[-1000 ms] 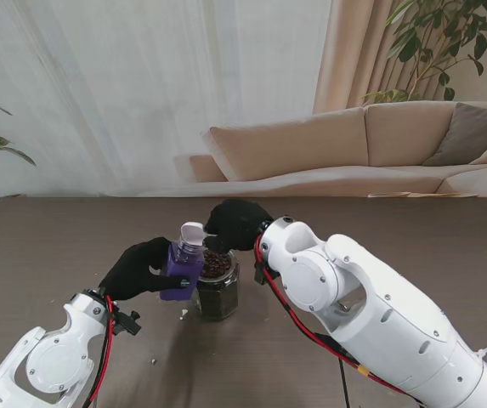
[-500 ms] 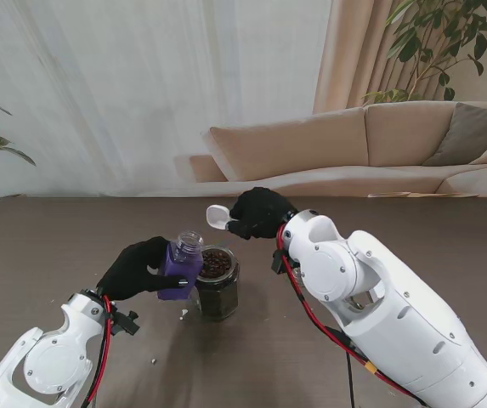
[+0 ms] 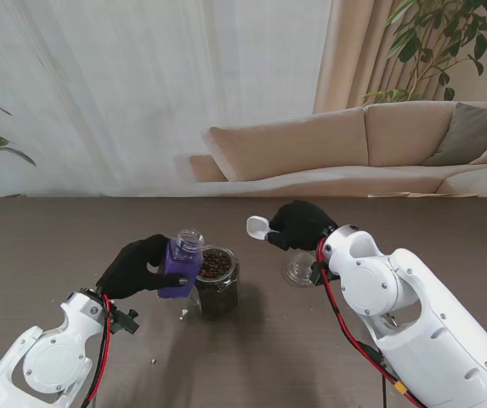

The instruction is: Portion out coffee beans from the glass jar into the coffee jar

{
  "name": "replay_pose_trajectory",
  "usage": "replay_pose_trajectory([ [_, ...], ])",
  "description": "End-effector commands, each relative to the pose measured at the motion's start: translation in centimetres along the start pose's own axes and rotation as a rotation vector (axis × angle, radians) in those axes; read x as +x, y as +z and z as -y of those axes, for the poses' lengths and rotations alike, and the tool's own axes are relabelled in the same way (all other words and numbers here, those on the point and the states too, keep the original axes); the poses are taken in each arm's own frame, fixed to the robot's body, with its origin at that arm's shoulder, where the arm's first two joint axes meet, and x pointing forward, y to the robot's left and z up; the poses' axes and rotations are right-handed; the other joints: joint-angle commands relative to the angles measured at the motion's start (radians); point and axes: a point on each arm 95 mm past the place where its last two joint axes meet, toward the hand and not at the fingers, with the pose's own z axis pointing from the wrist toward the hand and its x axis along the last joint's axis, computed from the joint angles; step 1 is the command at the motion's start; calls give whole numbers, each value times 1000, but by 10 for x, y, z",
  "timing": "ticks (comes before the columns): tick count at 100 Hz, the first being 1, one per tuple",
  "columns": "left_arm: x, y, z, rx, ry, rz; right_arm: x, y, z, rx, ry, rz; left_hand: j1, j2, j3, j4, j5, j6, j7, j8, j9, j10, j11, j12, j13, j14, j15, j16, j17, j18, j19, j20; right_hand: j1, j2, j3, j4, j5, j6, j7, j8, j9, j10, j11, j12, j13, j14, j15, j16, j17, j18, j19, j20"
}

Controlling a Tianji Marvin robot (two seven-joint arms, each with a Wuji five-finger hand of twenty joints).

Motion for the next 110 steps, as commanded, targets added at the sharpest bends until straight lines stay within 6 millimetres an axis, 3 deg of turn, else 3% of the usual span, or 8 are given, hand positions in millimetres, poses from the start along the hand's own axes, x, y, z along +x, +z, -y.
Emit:
replay_pose_trajectory([
  [1, 2, 1, 0, -10, -4, -11, -11, -8, 19, 41, 11, 15, 195, 124, 348, 64, 94, -39, 390, 64, 82, -70, 69, 27, 17, 35, -7, 13, -33, -58, 44, 28, 3, 8, 32, 21, 38, 103, 6, 9, 63, 91, 0, 12, -5, -124, 28, 1, 138, 28, 34, 1],
  [44, 4, 0, 6, -25, 9, -22, -48, -25, 72, 144, 77, 46, 193, 126, 347, 63, 92, -41, 391, 66, 81, -73, 69, 27, 19, 33, -7, 14, -31, -59, 44, 28, 7, 9, 28, 17, 34, 106, 4, 6, 61, 99, -12, 11, -6, -108, 22, -3, 133, 46, 19, -6],
  [79, 4, 4, 5, -34, 7, -27, -47, -18, 117, 223, 89, 33, 194, 125, 348, 64, 92, -41, 392, 65, 82, -73, 69, 27, 19, 31, -7, 13, -30, -61, 45, 27, 6, 17, 18, 16, 24, 99, -2, 4, 60, 90, -31, 11, -7, -89, 2, -14, 116, 56, -7, -16],
  [110, 5, 4, 4, -30, 0, -30, -46, -5, 140, 262, 82, 45, 194, 124, 349, 64, 93, -41, 392, 64, 82, -71, 69, 26, 19, 33, -8, 13, -32, -58, 43, 27, 4, 21, 10, 11, 15, 87, -7, -2, 59, 84, -53, 13, -8, -65, -24, -27, 82, 56, -28, -14],
])
